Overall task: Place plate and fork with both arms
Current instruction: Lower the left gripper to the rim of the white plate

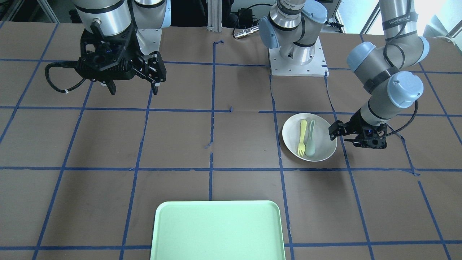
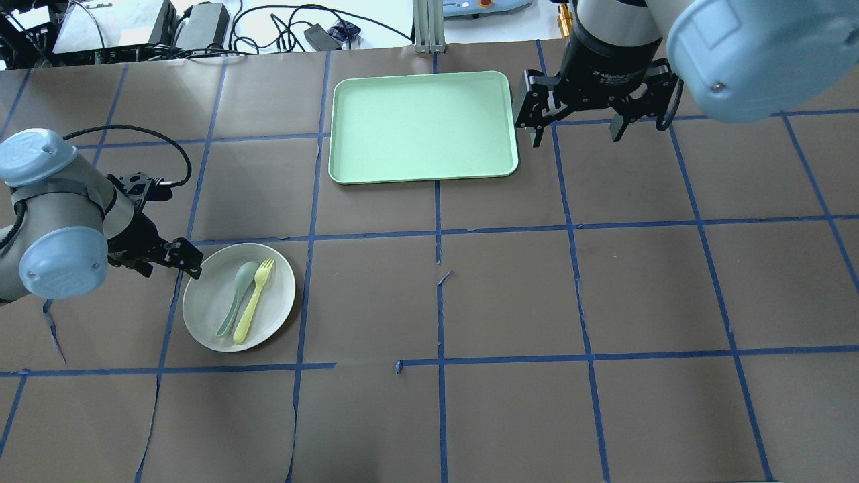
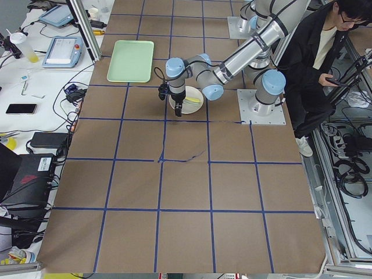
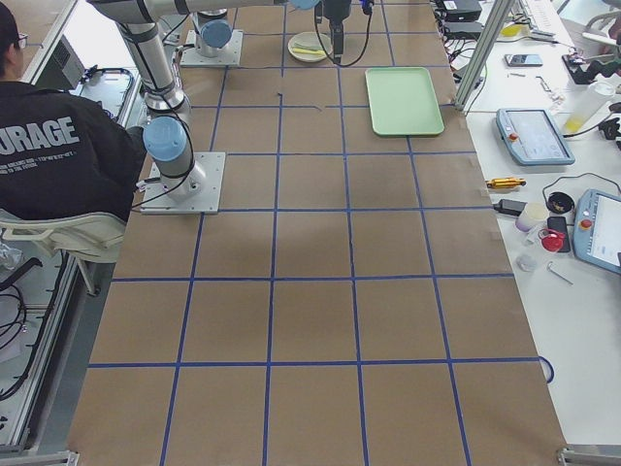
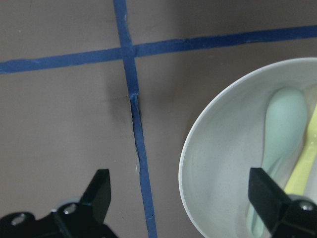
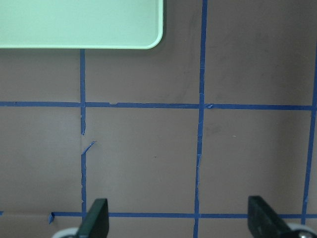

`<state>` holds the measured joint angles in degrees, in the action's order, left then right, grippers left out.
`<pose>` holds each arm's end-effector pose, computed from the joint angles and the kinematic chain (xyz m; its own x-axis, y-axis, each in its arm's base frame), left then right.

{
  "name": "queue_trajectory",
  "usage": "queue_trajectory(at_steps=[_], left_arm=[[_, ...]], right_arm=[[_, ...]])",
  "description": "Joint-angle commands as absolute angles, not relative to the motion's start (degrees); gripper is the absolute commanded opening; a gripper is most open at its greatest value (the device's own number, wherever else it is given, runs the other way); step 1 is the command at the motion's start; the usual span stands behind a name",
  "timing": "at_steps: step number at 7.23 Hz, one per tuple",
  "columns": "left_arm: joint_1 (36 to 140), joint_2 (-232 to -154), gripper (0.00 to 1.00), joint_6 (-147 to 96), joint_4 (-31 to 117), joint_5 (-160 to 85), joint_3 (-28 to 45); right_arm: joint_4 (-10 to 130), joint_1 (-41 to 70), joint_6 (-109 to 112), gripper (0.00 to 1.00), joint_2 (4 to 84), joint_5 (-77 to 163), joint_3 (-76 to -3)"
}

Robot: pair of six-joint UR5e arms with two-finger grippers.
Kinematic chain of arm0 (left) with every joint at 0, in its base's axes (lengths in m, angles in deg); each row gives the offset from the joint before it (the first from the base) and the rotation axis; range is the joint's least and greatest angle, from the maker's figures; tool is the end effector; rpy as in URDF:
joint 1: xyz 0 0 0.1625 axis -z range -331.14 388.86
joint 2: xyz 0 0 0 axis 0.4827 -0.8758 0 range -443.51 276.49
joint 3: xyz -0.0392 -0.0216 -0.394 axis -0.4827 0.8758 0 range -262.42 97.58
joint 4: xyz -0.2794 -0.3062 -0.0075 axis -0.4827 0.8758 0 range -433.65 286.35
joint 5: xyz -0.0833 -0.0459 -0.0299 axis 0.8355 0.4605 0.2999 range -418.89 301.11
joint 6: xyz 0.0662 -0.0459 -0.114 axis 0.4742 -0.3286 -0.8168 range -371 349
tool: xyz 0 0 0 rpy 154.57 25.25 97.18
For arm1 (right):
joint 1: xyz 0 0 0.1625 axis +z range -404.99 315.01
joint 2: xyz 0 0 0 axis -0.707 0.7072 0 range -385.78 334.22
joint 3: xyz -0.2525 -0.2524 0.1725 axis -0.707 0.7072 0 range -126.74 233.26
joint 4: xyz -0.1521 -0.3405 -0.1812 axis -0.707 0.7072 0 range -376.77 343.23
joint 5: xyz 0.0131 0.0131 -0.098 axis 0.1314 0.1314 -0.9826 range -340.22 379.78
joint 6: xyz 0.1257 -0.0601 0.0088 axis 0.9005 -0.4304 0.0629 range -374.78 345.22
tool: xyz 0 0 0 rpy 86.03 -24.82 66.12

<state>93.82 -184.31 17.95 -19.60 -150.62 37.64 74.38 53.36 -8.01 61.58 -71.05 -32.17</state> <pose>0.0772 -0.4701 0.1477 -0.9975 0.0688 0.0150 0.0699 0.9936 0.0892 0.2050 -0.4931 0.4378 -0.9996 -0.0270 0.0080 -0.0274 0.9981 -0.0551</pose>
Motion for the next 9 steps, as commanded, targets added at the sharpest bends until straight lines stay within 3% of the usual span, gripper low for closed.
queue_trajectory(at_steps=[1,2,3,5,6,9], left_arm=[[92.59,-185.03,0.63,17.74,-20.03,-150.65,38.96],[92.58,-185.03,0.55,17.30,-19.95,-150.74,39.57],[92.58,-185.03,0.55,17.30,-20.03,-150.56,40.18],[92.58,-185.29,0.32,17.21,-19.94,-150.30,40.28],[92.58,-185.29,0.26,17.21,-19.86,-150.12,40.45],[92.58,-185.29,0.20,16.68,-19.68,-149.95,40.54]], right_arm=[[74.37,53.36,-8.01,1.00,61.58,-70.92,-32.17],[74.37,53.36,-8.01,1.00,61.50,-70.92,-32.17],[74.37,53.36,-8.01,1.00,61.50,-70.92,-32.17],[74.37,53.36,-8.01,1.00,61.50,-70.83,-32.17],[74.37,53.36,-8.01,1.00,61.50,-70.83,-32.26],[74.37,53.36,-8.19,1.00,61.50,-70.92,-32.26]])
